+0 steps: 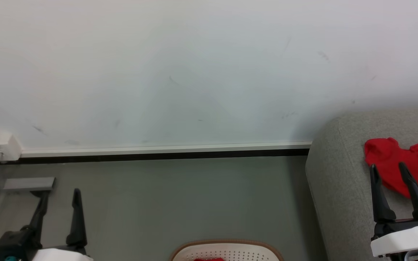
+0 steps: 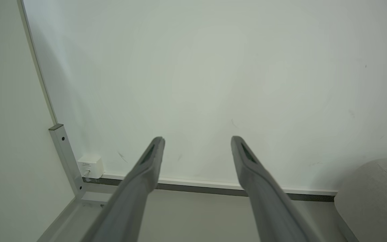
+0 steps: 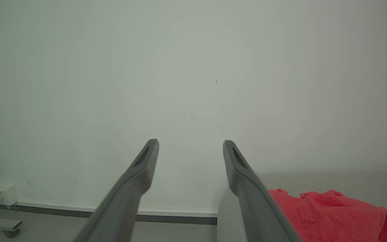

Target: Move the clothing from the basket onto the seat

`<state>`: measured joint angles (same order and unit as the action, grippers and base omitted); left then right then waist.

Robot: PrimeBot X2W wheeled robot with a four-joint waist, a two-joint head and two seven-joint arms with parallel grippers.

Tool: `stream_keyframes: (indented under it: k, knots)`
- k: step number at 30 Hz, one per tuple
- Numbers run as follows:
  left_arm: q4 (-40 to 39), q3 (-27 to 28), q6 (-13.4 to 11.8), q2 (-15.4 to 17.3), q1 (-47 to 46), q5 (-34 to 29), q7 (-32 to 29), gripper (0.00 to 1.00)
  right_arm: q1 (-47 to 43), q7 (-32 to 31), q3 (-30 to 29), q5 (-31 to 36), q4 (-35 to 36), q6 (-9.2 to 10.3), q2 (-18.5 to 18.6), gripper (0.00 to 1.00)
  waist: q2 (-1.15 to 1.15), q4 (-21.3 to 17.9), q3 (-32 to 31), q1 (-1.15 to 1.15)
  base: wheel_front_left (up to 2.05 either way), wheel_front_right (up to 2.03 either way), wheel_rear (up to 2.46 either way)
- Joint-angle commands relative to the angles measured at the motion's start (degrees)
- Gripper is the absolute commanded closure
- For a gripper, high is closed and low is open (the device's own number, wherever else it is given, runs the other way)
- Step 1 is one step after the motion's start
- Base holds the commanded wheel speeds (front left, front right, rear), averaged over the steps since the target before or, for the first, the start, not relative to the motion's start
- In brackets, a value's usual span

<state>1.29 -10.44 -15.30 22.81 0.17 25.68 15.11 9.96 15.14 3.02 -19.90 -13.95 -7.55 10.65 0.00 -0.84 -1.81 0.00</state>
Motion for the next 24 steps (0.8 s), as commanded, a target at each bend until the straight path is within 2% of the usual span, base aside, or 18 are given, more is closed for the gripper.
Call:
stream_keyframes:
  k: [1, 13, 24]
  knots:
    - [0.2, 0.6, 0.3, -0.4, 1.0, -0.8, 0.0, 0.0, -1.0, 0.0, -0.3, 0.4, 0.0, 0.13, 0.2, 0.0, 0.0, 0.1, 0.1, 0.0, 0.0, 0.0, 0.0]
    - [1.5, 4.3, 5.1, -6.1, 1.8, -5.9, 0.0, 0.0, 0.3, 0.0, 1.2, 0.4, 0.1, 0.13, 0.4, 0.0, 0.0, -0.5, 0.9, 0.0, 0.0, 0.0, 0.0]
    - [2.6, 7.0, 8.4, -9.0, 0.8, -8.6, 0.0, 0.0, 1.1, 0.0, 1.5, 0.1, 0.6, 0.13, 1.0, 0.0, 0.0, -1.2, 1.6, 0.0, 0.0, 0.0, 0.0]
